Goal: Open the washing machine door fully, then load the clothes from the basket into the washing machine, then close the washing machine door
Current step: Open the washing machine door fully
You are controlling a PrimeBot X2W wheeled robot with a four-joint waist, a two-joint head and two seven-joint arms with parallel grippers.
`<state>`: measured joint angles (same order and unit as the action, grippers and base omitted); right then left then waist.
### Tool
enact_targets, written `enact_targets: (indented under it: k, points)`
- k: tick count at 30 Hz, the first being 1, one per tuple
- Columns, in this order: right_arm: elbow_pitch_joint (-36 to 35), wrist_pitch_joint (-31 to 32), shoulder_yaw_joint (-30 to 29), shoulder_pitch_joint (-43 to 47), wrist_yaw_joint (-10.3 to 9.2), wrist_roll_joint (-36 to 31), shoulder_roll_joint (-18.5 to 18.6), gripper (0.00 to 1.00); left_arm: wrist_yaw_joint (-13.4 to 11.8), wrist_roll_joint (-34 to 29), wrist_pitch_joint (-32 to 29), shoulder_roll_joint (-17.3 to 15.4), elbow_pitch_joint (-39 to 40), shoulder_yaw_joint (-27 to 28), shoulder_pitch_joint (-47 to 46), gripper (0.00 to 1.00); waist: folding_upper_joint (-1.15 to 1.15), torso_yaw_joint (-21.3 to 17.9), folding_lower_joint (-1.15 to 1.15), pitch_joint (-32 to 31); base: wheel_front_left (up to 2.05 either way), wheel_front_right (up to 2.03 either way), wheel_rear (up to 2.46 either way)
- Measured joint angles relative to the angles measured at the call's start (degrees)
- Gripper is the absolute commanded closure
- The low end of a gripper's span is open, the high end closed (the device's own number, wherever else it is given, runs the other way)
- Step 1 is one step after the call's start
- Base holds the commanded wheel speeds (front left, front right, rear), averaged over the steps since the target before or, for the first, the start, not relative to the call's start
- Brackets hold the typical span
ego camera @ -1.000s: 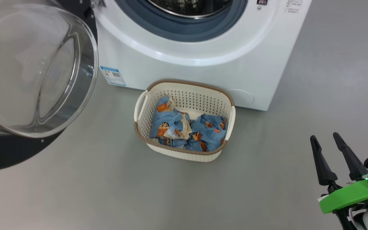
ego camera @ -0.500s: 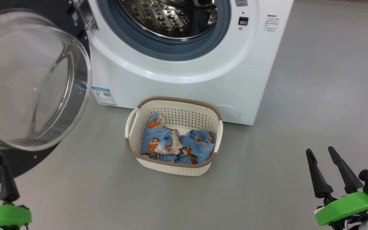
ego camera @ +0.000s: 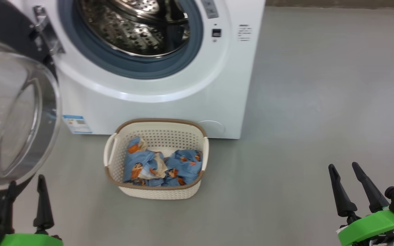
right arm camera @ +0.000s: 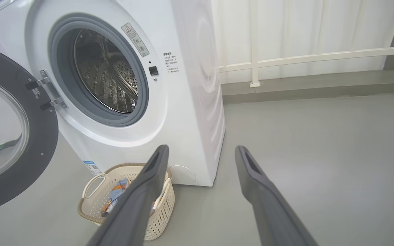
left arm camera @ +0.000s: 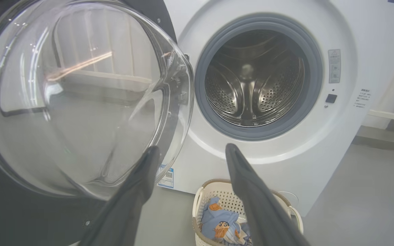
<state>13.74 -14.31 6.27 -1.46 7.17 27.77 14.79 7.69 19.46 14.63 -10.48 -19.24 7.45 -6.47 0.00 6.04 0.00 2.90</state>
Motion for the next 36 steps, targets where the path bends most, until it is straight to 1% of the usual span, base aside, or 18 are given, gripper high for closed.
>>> enact_targets:
  k: [9,20,29,36]
  points:
    - [-0.2,0.0,-0.7,0.0,0.0,0.0,0.0,0.0,0.0,1.4,0.0,-0.3,1.3,-5.2,1.0,0.0,0.0,-5.3,0.0,-0.3,0.0,0.0,0.0]
    - [-0.3,0.0,-0.8,0.0,0.0,0.0,-0.2,0.0,0.0,3.7,0.0,-1.1,3.6,-8.6,2.4,0.0,0.0,-10.9,0.0,-0.4,0.0,0.0,0.0]
    - [-0.5,0.0,-1.0,0.0,0.0,0.0,-0.3,0.0,0.0,4.0,0.0,-1.1,4.1,-9.7,3.4,0.0,0.0,-12.6,0.0,-0.4,0.0,0.0,0.0]
    - [-0.5,0.0,-1.2,0.0,0.0,0.0,-0.5,0.0,0.0,4.1,0.0,-1.2,4.3,-10.3,3.4,0.0,0.0,-12.6,0.0,-0.7,0.0,0.0,0.0]
